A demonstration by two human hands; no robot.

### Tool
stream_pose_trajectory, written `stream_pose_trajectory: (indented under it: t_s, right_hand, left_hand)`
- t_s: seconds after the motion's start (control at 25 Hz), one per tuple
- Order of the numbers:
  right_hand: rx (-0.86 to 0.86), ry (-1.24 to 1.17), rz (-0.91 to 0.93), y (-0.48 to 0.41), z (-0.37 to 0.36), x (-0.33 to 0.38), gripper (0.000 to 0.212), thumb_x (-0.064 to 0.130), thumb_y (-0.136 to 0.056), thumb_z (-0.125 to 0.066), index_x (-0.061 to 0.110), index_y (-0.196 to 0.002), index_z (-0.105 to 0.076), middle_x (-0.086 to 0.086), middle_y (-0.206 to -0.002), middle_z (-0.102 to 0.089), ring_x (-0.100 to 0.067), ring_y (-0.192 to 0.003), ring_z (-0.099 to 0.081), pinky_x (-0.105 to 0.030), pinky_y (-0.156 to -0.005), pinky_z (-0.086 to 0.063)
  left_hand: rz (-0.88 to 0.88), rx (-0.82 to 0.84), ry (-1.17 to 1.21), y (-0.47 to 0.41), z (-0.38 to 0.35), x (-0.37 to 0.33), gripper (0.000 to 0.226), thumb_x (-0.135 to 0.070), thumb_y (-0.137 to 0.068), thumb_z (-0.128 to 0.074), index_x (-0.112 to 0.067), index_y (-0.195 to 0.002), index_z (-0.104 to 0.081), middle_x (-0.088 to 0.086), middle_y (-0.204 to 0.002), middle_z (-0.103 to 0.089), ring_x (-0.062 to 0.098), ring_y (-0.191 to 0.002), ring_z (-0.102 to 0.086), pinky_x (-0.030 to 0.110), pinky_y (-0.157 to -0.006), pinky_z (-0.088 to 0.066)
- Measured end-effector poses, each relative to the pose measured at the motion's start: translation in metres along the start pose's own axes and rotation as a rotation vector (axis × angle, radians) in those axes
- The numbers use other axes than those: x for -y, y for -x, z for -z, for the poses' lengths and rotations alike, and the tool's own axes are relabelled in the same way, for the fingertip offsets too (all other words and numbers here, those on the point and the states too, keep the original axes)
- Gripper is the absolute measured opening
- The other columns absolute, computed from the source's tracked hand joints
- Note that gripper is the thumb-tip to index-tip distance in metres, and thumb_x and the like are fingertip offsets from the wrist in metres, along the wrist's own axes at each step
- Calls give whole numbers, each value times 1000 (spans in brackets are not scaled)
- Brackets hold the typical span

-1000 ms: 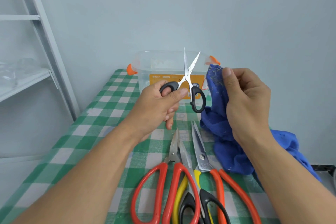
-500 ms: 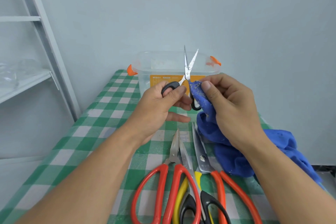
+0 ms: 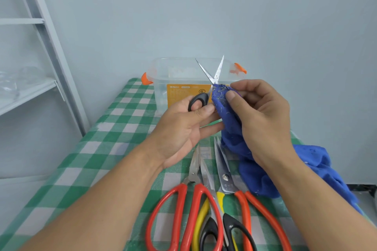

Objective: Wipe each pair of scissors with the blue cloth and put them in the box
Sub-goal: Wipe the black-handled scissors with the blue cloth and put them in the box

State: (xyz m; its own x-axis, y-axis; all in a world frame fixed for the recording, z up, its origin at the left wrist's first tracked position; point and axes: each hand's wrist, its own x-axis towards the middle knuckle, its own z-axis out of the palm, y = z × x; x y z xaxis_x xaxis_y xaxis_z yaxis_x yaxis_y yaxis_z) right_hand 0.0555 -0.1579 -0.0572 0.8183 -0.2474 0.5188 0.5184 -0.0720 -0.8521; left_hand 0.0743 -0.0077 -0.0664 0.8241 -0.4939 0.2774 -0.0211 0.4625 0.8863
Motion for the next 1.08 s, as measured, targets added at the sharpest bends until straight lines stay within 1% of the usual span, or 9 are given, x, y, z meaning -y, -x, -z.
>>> stream_pose_trajectory:
  t_s: [0.12,0.24,0.36,0.48,0.6,0.68,0.84,0.96,1.08]
  right_hand:
    - [-46,23,36,1,-3,0,11,8,-87,-75,15,-86,-67,4,-74,-72,-11,-70,-64,-27,-68,-51]
    - [-72,97,44,2,-8,1,18,9,-83,-80,18,-78,-65,17,-65,-67,4,-61,-57,-13,-61,-45]
    - [-47,103,-19,0,-7,-2,15,16,-84,-81,16,-77,-67,12,-64,-67,-1,-59,-57,-19,-59,-47]
    - [-36,155,-8,-1,-4,-4,18,18,-85,-80,21,-74,-66,12,-61,-64,-2,-56,-53,-21,-57,-45]
    - [-31,296,84,1,-3,-4,21,21,-85,-79,29,-73,-64,14,-66,-66,-1,-58,-53,-20,-59,-45]
    - [-53,367,132,1,-2,-6,18,23,-86,-78,27,-75,-64,14,-69,-66,-2,-62,-55,-21,-62,-46]
    - [-122,389,134,-2,-2,-10,14,27,-89,-74,20,-81,-65,12,-70,-65,-12,-63,-59,-34,-62,-51]
    - [-113,309,95,-1,-1,-6,14,23,-91,-73,20,-80,-65,10,-69,-66,-7,-62,-57,-27,-62,-49]
    - [-128,102,8,0,2,3,16,18,-94,-70,11,-80,-65,-2,-69,-70,-10,-62,-60,-23,-61,-48]
  left_hand:
    - [-7,-4,-20,2,-9,3,56,4,-101,-42,-26,-64,-71,16,-120,-61,29,-122,-60,52,-105,-48]
    - [-12,4,-42,4,-14,4,59,5,-101,-41,-29,-64,-73,18,-122,-58,25,-119,-60,51,-104,-49]
    - [-18,-12,-57,4,-13,2,60,4,-102,-42,-30,-64,-73,19,-123,-57,22,-117,-61,53,-106,-48]
    - [1,0,-103,4,-9,0,58,4,-101,-44,-31,-65,-74,17,-114,-49,23,-116,-60,53,-106,-48]
    - [20,24,-119,2,-5,2,51,2,-98,-50,-30,-63,-69,14,-103,-44,25,-112,-58,54,-107,-47]
    - [23,26,-120,2,-3,3,45,0,-94,-52,-29,-64,-67,13,-100,-45,25,-109,-59,53,-107,-47]
    - [41,47,-98,0,-1,8,26,0,-93,-53,-17,-73,-48,15,-101,-50,31,-117,-56,57,-108,-45]
    - [25,32,-19,-1,-1,6,30,2,-95,-52,-18,-76,-39,20,-115,-52,33,-124,-56,54,-108,-45]
    - [-14,53,54,-1,1,-2,34,2,-101,-44,-19,-78,-33,23,-137,-57,32,-134,-53,49,-111,-44]
